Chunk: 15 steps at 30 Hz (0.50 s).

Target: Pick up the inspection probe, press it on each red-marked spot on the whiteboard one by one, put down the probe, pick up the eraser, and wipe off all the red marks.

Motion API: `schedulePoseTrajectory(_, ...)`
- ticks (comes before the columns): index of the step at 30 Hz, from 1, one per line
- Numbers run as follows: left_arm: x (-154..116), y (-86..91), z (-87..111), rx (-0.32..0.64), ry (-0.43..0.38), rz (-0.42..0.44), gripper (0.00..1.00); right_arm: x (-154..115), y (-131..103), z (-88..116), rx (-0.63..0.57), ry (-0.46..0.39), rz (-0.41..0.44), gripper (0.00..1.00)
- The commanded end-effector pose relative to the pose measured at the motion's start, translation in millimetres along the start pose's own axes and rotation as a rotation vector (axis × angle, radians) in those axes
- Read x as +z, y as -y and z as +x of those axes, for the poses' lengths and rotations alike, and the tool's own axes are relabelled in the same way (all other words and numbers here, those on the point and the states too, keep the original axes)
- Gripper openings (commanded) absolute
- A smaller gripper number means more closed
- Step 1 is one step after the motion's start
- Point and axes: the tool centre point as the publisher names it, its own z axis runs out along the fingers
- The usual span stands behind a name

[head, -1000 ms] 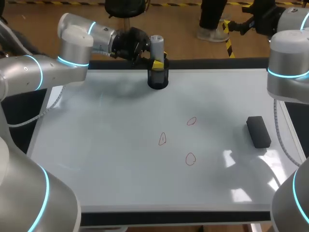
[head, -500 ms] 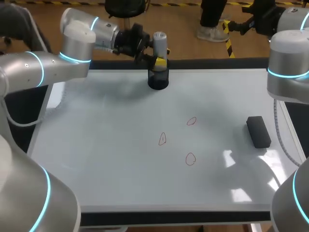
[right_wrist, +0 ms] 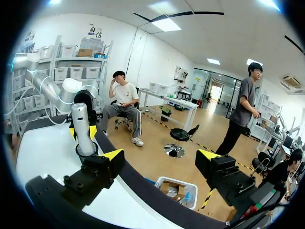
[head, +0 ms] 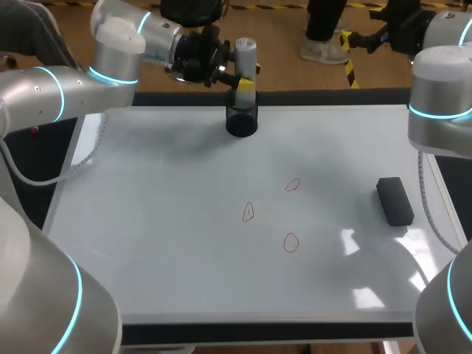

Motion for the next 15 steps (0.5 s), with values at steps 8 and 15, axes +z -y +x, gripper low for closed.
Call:
schedulePoseTrajectory(8, -10.4, 26.3, 1.0, 0.038, 0.022, -0.013, 0.0, 0.0, 0.0, 0.0, 0.0, 0.0, 0.0, 1.0)
schedulePoseTrajectory(15, -21.0, 31.3, 4.7, 0.054, 0.042, -0.003, 0.0, 0.0, 0.0, 0.0, 0.0, 0.0, 0.0, 1.0)
